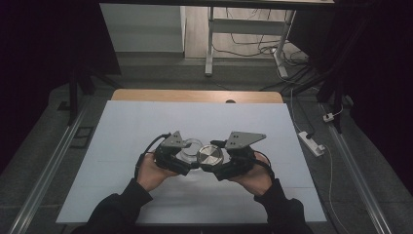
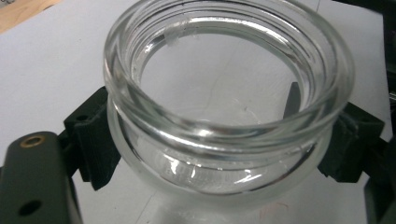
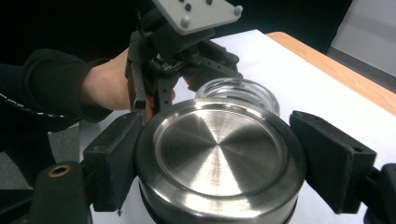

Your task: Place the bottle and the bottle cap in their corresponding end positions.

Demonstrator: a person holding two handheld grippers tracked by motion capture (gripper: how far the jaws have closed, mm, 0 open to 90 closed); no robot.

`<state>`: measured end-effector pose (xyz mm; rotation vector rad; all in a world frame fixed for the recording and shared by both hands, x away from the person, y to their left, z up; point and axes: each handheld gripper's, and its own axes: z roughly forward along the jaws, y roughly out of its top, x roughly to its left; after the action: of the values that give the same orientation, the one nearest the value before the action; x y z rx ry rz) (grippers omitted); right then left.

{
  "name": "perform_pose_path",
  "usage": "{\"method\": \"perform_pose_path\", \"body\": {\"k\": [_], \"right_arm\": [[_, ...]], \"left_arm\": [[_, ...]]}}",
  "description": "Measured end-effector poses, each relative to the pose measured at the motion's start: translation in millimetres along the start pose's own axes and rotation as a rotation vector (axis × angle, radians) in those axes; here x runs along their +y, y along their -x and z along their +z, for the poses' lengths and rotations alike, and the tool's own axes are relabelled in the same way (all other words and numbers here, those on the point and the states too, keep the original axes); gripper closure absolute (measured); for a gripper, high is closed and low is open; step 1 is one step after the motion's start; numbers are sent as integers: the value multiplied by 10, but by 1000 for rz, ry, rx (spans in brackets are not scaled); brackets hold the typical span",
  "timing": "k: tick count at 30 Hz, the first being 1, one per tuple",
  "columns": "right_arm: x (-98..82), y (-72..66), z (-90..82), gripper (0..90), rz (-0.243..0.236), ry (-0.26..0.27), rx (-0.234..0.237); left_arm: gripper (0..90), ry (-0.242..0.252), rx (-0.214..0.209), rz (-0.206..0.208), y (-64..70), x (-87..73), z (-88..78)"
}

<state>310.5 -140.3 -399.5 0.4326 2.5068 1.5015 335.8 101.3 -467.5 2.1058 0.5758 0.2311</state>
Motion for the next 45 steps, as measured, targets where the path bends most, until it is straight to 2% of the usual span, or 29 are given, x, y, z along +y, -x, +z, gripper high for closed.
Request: {"method": "perform_pose_path", "body": {"k": [22, 45], "right_arm": [[-191, -129, 20, 200, -1, -6, 21], [-447, -224, 166, 200, 13, -37, 34]], "left_arm": [[157, 26, 38, -1, -170, 102, 33], [156, 31, 56, 5, -363, 254, 205]]}}
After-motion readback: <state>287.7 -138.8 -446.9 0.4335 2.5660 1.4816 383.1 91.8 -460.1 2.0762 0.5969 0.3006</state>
